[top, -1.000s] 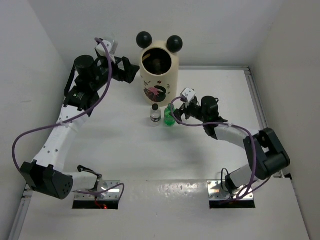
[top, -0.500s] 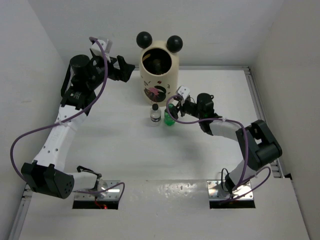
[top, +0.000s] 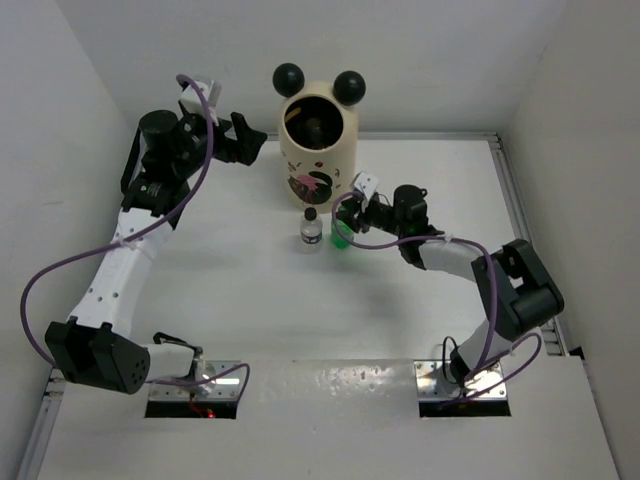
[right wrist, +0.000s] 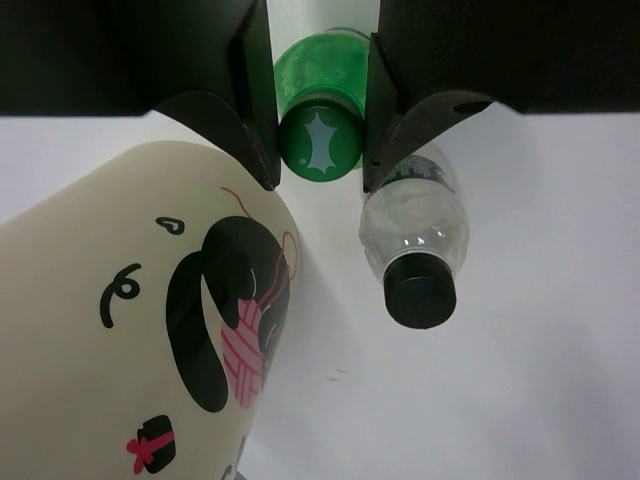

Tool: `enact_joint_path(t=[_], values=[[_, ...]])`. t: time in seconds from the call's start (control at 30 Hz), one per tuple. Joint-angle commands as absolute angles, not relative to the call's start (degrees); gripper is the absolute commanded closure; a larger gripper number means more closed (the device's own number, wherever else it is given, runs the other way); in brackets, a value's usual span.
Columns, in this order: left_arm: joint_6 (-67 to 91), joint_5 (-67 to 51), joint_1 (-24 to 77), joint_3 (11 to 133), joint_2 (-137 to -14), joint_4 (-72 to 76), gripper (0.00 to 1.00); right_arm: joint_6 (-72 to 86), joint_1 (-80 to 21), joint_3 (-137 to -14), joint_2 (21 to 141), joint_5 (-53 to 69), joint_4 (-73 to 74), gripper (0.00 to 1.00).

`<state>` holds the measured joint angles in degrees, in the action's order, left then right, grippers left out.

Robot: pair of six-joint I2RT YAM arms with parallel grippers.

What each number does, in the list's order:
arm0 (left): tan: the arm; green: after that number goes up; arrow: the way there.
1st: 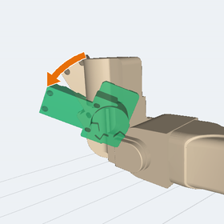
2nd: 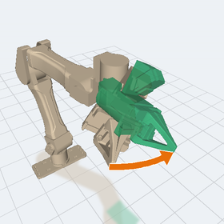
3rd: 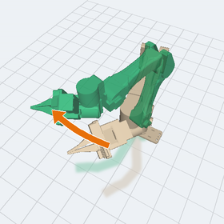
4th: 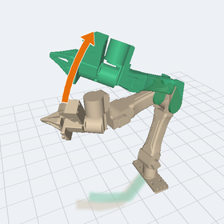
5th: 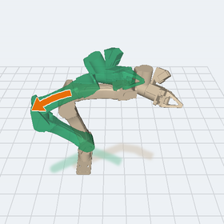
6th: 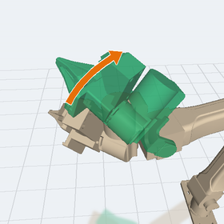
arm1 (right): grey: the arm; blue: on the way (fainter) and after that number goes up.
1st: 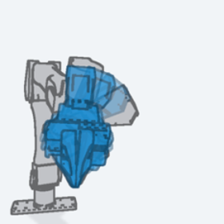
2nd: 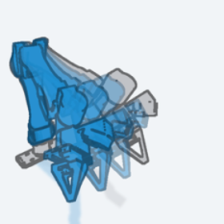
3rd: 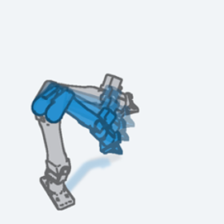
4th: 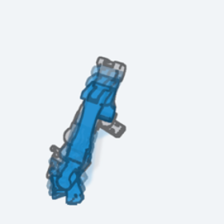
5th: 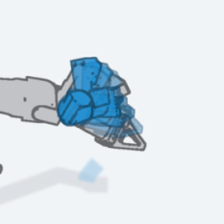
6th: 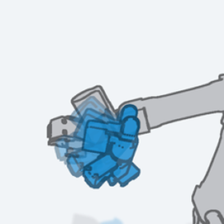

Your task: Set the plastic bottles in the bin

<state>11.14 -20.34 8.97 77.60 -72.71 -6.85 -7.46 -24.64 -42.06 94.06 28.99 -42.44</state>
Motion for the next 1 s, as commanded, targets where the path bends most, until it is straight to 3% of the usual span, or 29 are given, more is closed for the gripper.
enact_joint_path(t=[0.0,0.3,0.5,0.97], values=[[12.22,-21.97,8.09,77.52,-72.42,-4.75,0.02,-10.02,-24.96,-42.54,88.51,30.94,-44.21,0.98],[13.27,-22.5,8.09,76.46,-71.89,-3.08,0.02,-7.74,-26.45,-52.63,77.18,36.73,-39.02,1.0],[13.79,-22.5,8.61,75.32,-71.89,-1.85,0.02,-10.97,-28.21,-59.49,77.16,40.25,-44.99,1.0],[12.74,-21.97,8.61,75.32,-73.74,-0.79,0.02,-27.59,-26.54,-76.19,104.38,43.94,-70.74,1.0]])
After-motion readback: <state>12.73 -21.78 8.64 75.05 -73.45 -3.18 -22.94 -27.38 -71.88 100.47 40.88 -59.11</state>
